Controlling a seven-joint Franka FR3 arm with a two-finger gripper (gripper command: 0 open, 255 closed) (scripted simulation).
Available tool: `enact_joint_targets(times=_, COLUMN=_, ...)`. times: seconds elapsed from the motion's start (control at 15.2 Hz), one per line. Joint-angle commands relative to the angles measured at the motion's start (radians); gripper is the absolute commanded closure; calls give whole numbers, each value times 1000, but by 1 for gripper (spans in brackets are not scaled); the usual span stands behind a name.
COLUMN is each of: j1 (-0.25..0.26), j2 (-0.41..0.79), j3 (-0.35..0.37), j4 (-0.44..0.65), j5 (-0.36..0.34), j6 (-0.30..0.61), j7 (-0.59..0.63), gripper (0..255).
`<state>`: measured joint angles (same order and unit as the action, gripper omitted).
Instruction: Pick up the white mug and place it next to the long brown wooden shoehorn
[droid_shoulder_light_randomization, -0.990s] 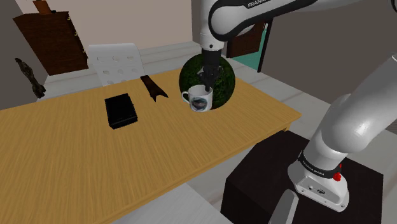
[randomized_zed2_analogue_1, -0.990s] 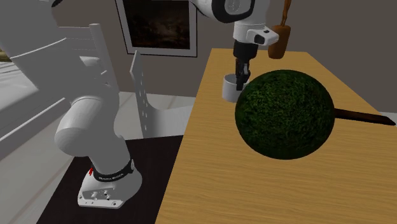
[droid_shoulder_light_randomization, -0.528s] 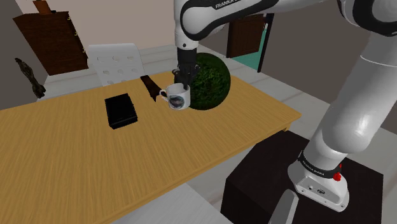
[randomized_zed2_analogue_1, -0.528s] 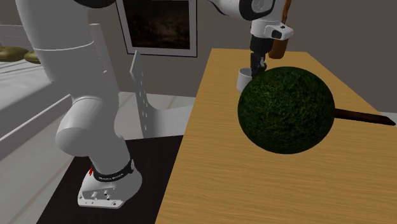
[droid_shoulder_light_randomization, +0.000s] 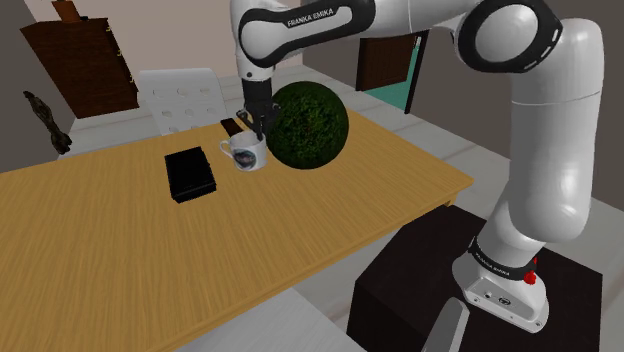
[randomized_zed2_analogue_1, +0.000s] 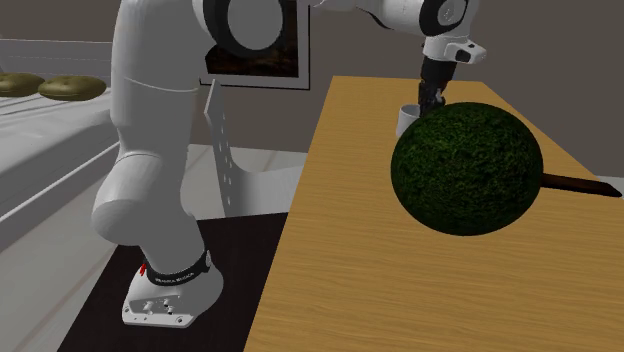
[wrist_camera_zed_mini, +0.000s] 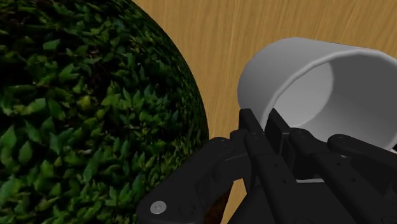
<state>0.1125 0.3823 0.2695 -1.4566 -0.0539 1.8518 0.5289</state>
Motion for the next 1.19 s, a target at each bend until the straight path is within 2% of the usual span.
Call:
enact_joint_targets(times=0.0, j1=26, j2=103, j3=-3, j4=147, j5=-25, j6=-47, j7=18, gripper=255)
enact_joint_targets(times=0.13, j1=60, j2=219, j3=-9, j4=324, j5=-48, j6=-110, j7=29, gripper=255)
enact_joint_targets(times=0.33, j1=124, j2=432, j3=-24, j4=679, j5=-78, j6=-250, j7=32, gripper=255)
enact_joint_targets(times=0.66, j1=108, j2=399, j3=-22, j4=553, j5=-74, j6=-157, j7=35, gripper=255)
enact_joint_targets(times=1.12, j1=95, j2=387, j3=-22, j4=436, j5=-74, j6=-54, j7=38, gripper=255)
